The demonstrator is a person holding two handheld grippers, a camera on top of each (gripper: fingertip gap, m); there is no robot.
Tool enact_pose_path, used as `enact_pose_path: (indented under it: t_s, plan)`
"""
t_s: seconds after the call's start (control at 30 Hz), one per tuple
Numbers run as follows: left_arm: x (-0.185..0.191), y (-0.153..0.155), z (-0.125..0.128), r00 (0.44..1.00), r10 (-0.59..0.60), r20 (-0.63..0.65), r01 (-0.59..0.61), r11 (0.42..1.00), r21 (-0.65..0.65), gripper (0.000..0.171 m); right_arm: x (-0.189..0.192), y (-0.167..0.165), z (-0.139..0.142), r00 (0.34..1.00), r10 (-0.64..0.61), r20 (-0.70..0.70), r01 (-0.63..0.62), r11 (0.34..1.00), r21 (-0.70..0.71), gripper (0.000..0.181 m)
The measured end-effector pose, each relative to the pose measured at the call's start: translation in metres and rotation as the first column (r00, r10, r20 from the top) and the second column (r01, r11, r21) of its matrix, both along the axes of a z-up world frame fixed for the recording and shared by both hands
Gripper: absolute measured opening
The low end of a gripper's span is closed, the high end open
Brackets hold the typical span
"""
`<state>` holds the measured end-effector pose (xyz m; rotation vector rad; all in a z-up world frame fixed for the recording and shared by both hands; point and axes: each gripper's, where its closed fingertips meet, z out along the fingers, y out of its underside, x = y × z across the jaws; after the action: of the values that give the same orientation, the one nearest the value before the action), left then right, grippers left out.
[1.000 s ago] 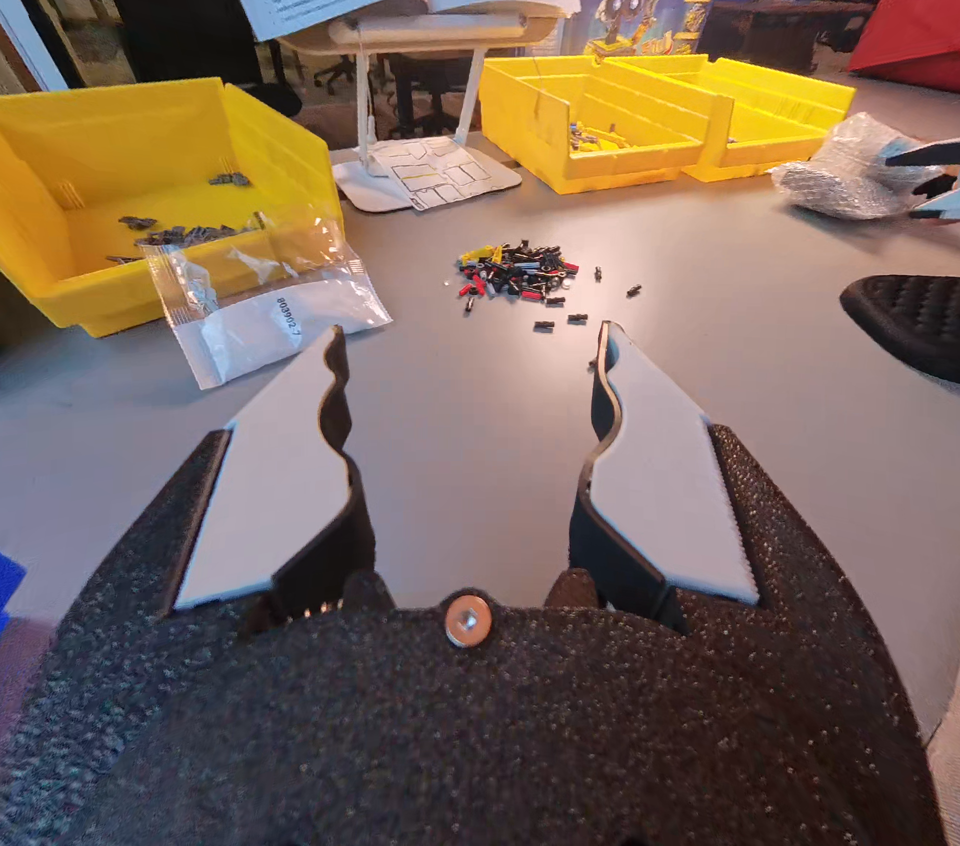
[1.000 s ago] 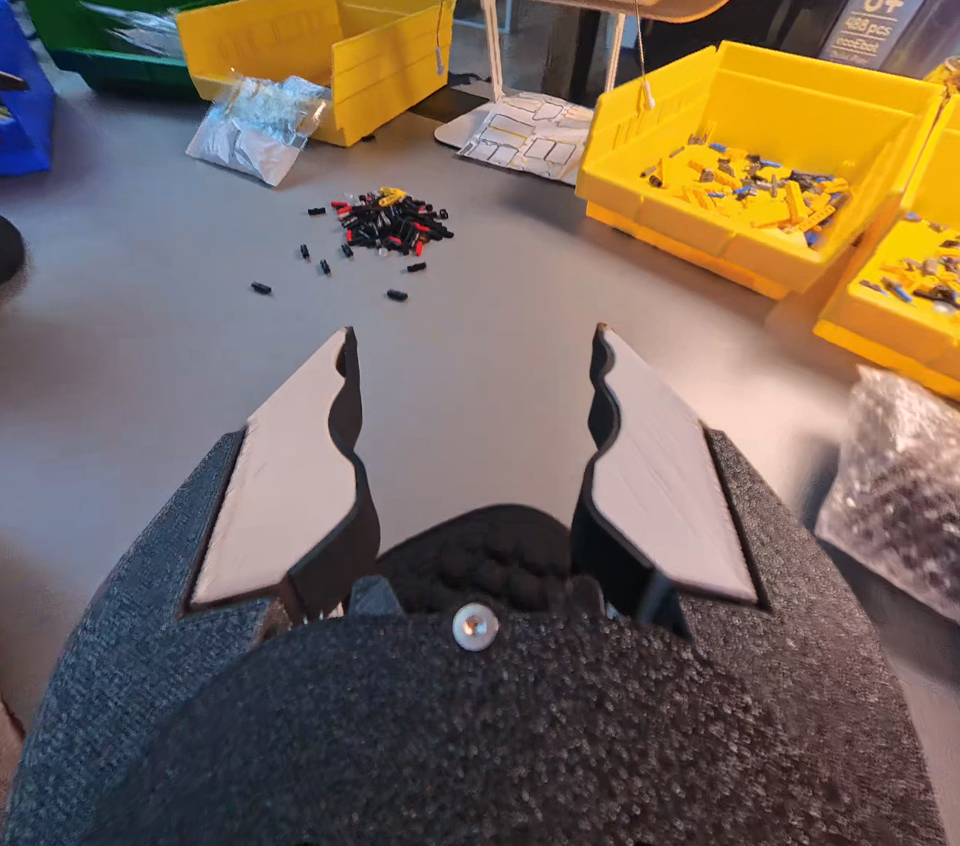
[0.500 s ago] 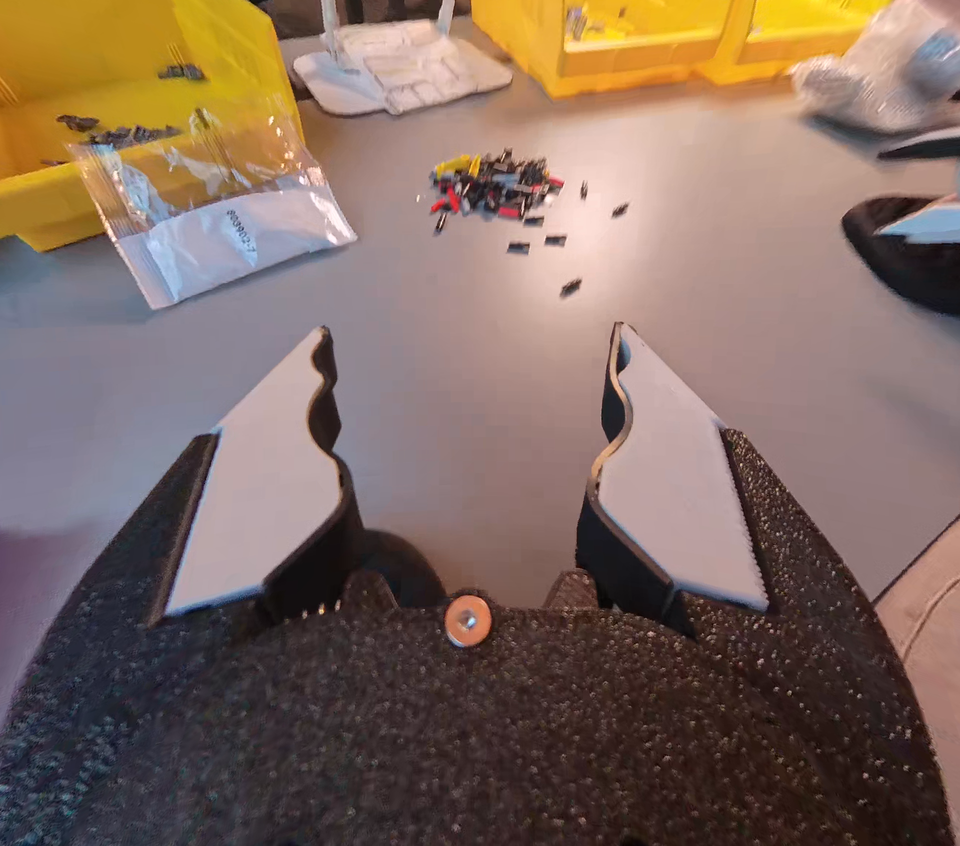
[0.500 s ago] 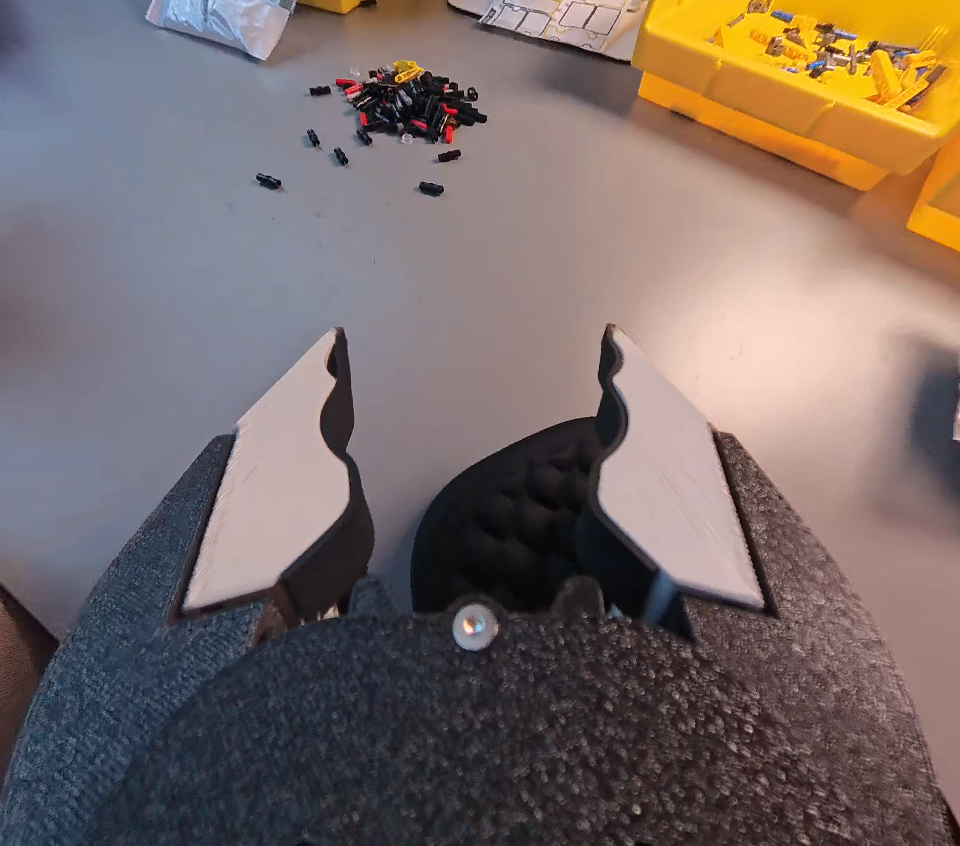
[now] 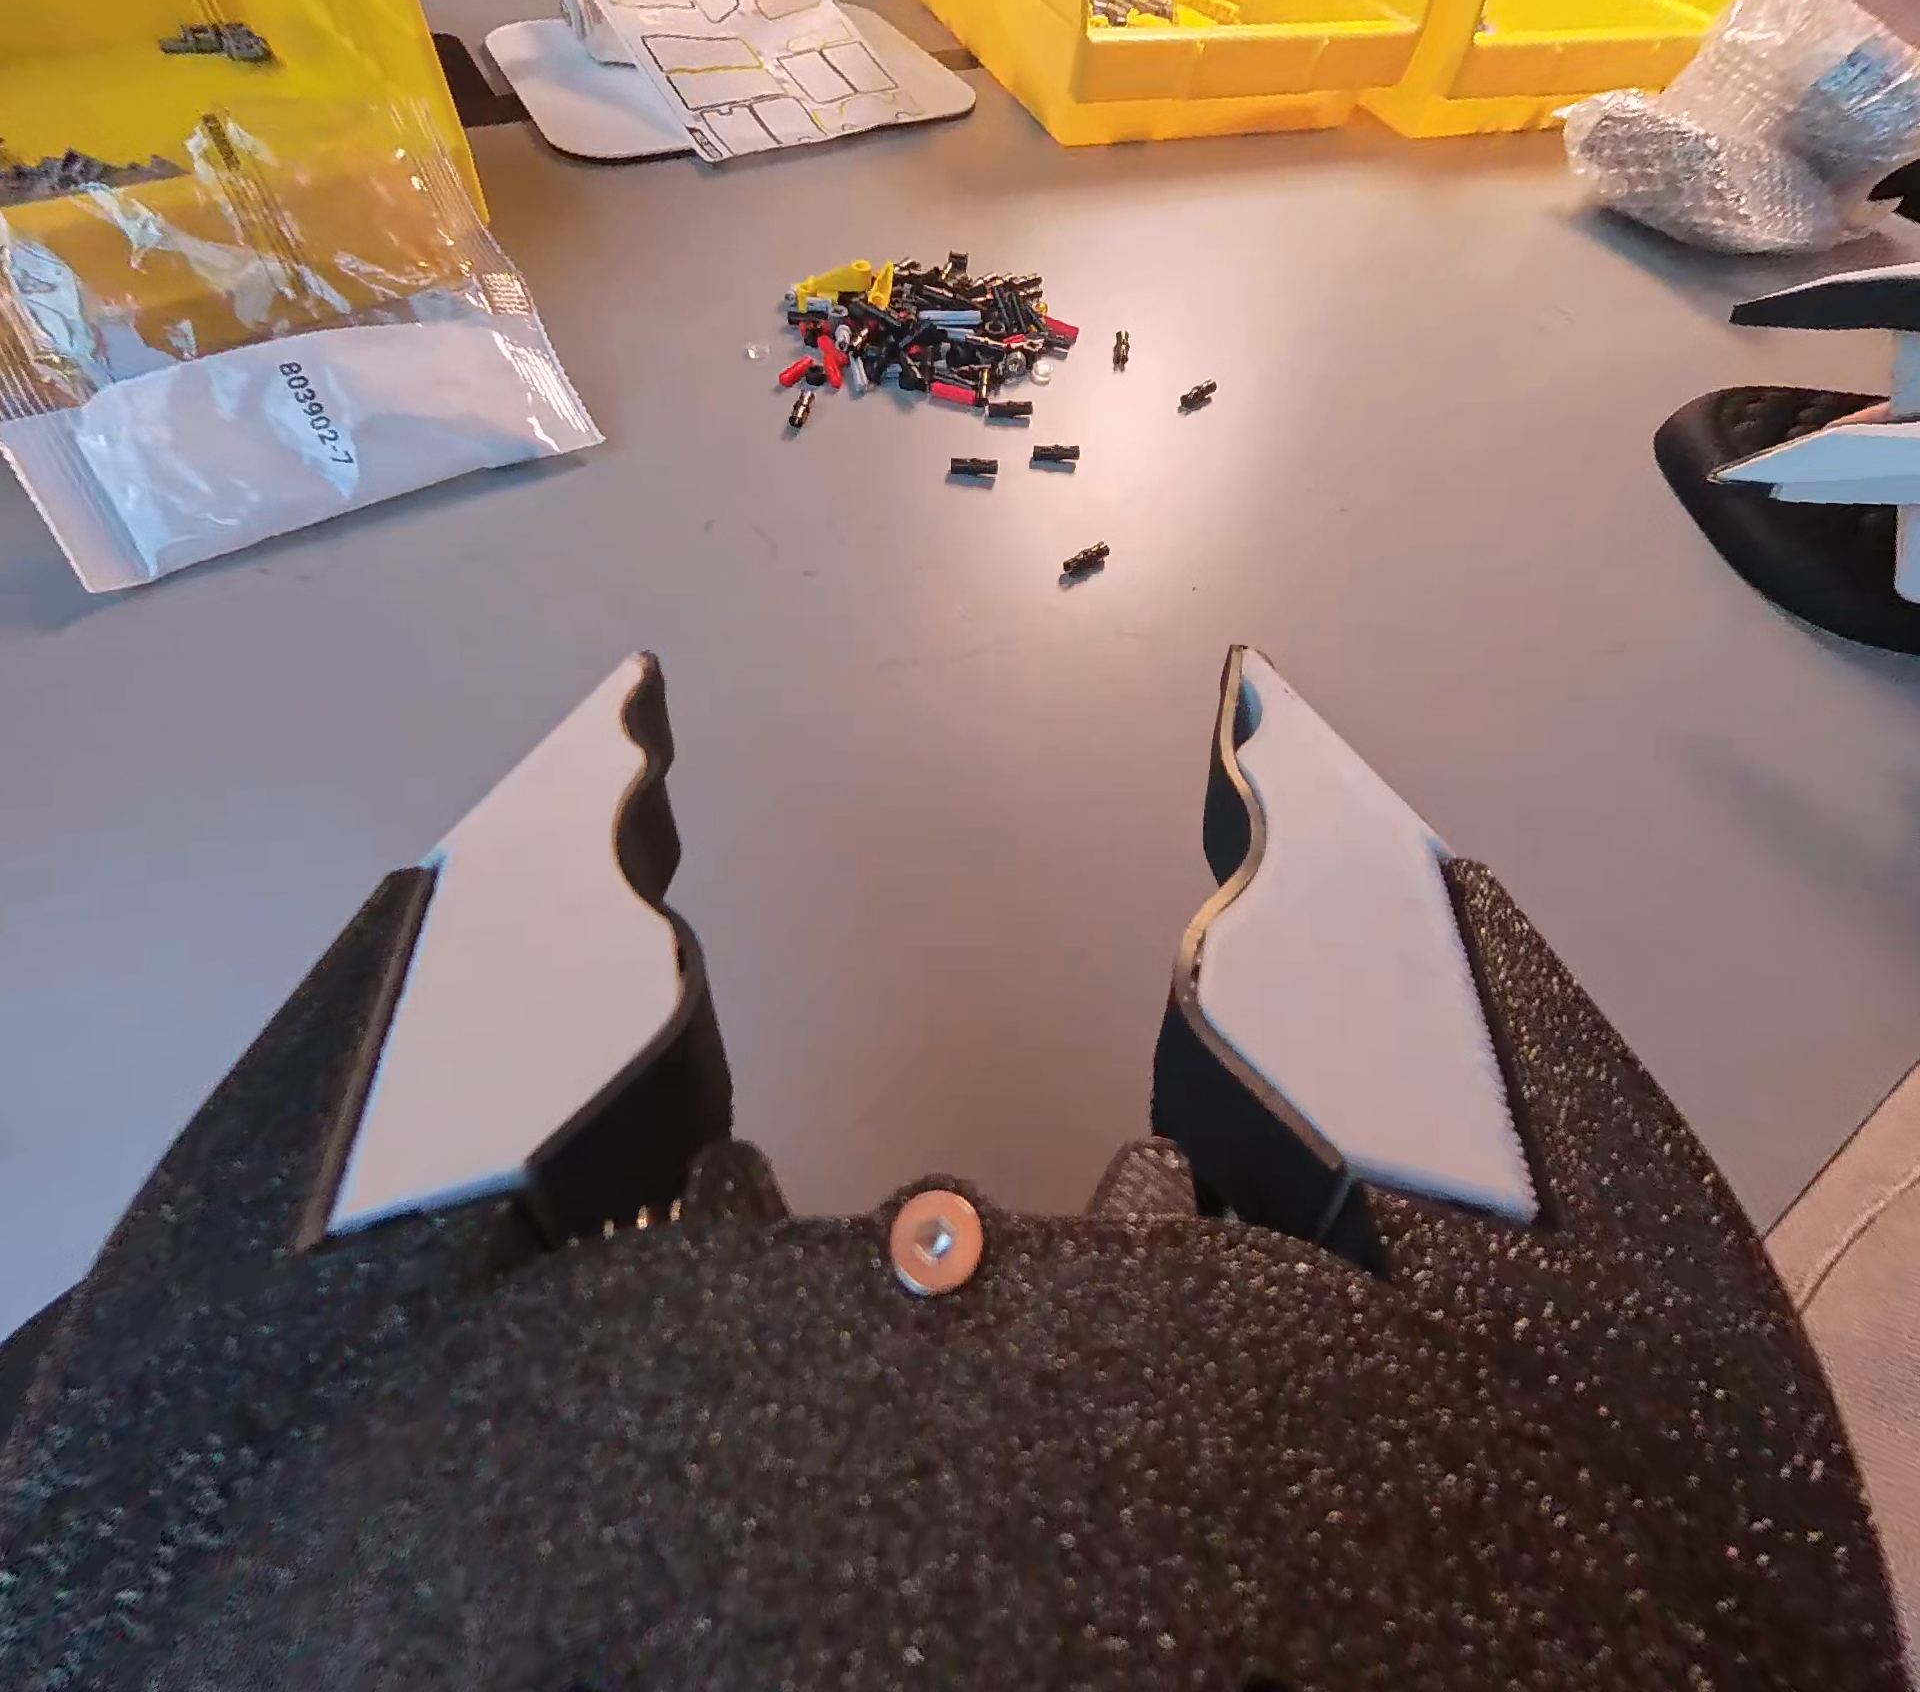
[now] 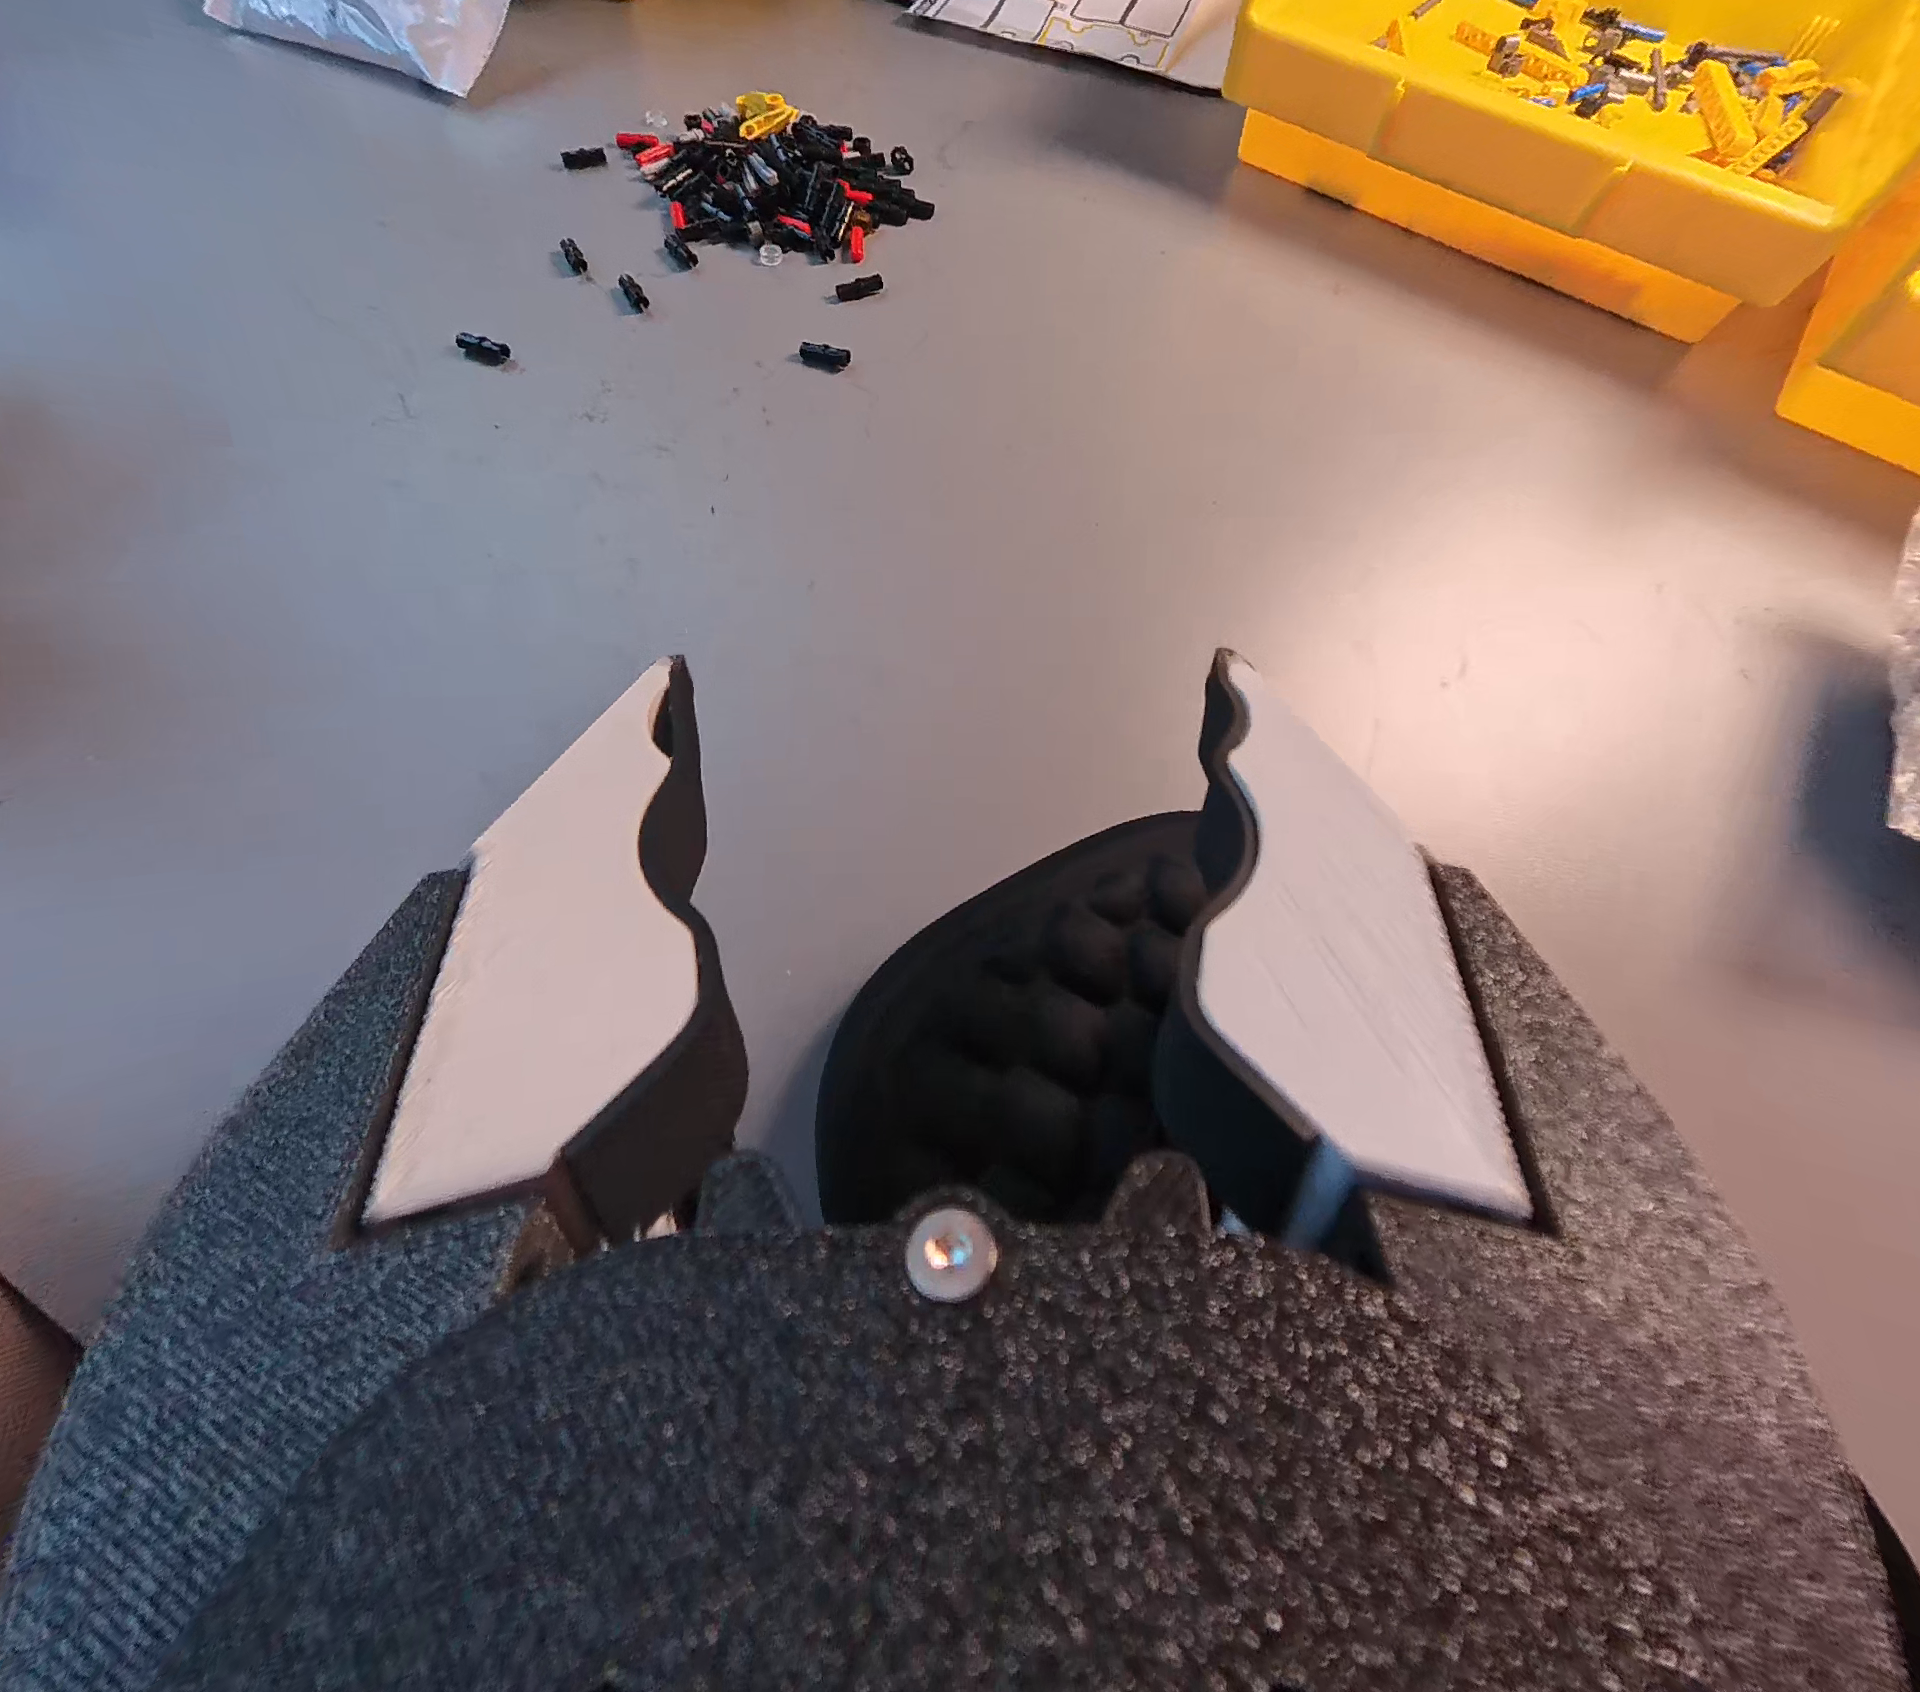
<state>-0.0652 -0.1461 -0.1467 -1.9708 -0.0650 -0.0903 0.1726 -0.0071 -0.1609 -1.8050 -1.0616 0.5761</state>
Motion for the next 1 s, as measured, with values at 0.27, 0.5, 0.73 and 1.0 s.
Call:
enact_pose_path:
  t_s: [0.27,0.5,0.73,1.0]
  plan:
    - [-0.006,-0.001,0.0,0.999,0.029,0.021,-0.029,1.0,0.008,0.101,-0.001,-0.002,0.0,1.0,0.001,0.017,-0.002,0.999,0.048,0.096]
    - [-0.003,0.002,-0.004,0.999,0.027,-0.018,-0.028,0.999,-0.021,0.103,-0.003,-0.004,-0.003,0.999,0.025,0.031,-0.026,0.999,0.025,0.097]
    - [0.002,0.024,-0.008,0.979,-0.013,-0.201,-0.009,0.994,-0.109,0.052,-0.044,-0.049,0.045,0.963,0.248,-0.101,-0.24,0.967,0.084,0.065]
    - [0.008,0.08,-0.027,0.847,-0.081,-0.525,-0.054,0.97,-0.237,0.0,-0.13,-0.192,0.133,0.665,0.696,-0.271,-0.641,0.718,0.271,0.0]
